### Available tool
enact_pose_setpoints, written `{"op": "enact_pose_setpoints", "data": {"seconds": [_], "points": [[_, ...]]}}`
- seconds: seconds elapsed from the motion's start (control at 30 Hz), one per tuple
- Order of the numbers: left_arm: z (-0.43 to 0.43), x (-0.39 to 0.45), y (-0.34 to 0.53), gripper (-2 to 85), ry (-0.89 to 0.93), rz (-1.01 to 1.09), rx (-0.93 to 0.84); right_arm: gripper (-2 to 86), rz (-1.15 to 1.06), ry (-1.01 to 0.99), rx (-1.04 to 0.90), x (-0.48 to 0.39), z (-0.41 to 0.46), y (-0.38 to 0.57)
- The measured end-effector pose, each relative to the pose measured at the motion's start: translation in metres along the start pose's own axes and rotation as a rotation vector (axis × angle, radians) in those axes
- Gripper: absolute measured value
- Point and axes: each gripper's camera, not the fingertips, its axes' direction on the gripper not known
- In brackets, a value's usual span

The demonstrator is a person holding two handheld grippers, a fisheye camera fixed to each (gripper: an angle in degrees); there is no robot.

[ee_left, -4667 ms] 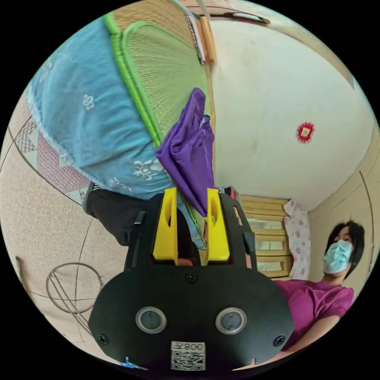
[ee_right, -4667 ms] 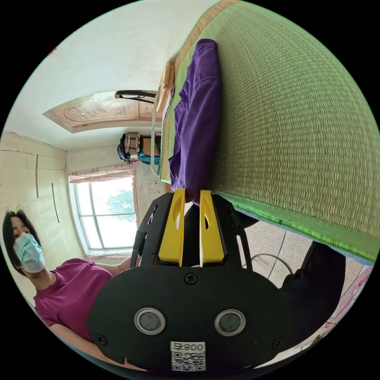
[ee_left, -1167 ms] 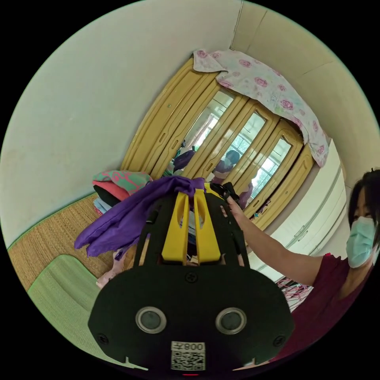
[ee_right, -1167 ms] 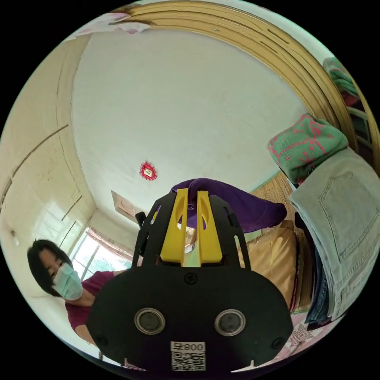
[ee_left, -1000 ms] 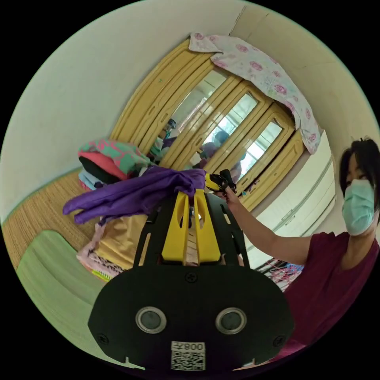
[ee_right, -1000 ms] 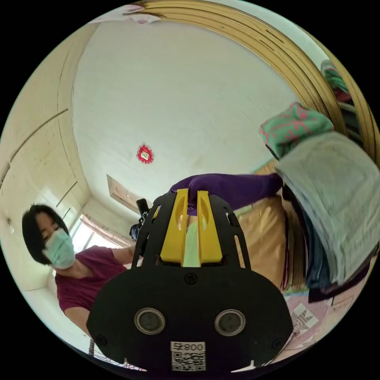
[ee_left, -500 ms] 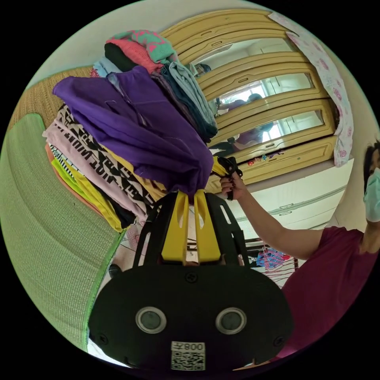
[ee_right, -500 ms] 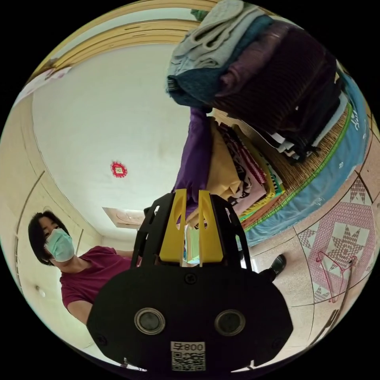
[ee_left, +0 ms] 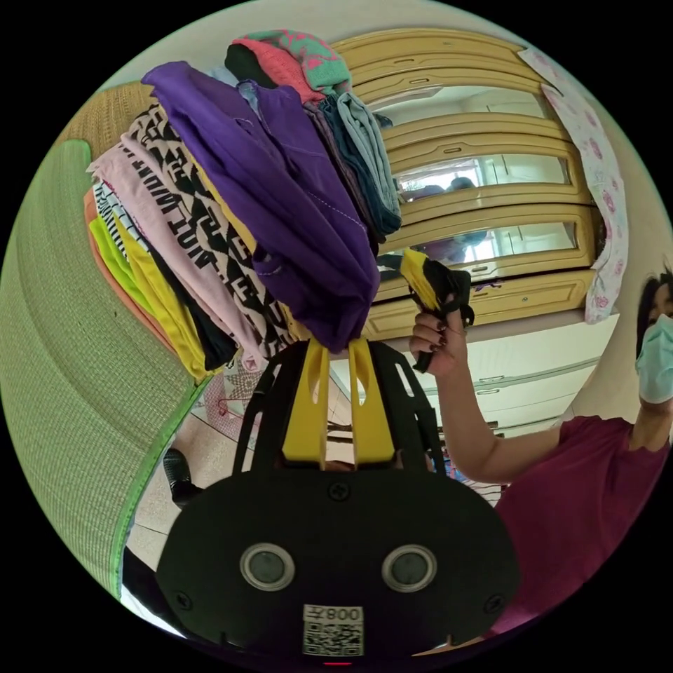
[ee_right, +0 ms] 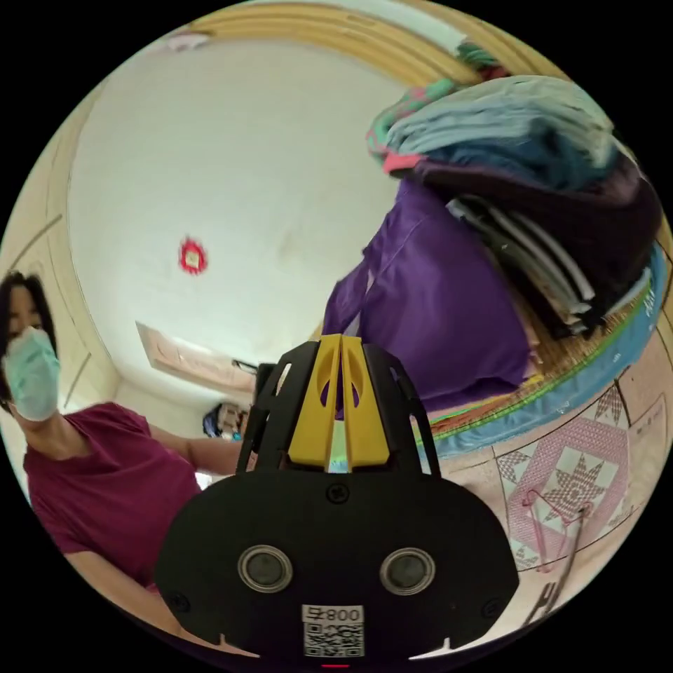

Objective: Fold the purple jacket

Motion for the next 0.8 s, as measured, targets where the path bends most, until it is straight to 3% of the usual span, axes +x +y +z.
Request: {"op": "enact_pose_setpoints", "data": {"seconds": [0.13,0.47,0.6,0.67,0.8], "points": [[-0.017,0.023,0.031,5.1,-0.026,-0.017,-0.011,0.0,-0.051,0.189,-0.177,-0.042,0.081,-0.001],[-0.056,0.112,0.026,2.2,-0.003,0.137,0.125,0.0,-0.219,0.385,-0.065,-0.199,0.081,0.028],[-0.035,0.127,0.013,1.2,-0.052,0.183,0.056,0.0,-0.245,0.538,-0.149,-0.238,0.117,0.039],[-0.023,0.119,0.017,0.6,-0.178,0.121,-0.002,0.0,-0.232,0.598,-0.16,-0.253,0.126,0.045],[-0.039,0.122,0.045,0.2,-0.132,0.079,0.032,0.0,-0.218,0.653,-0.104,-0.304,0.126,0.062]]}}
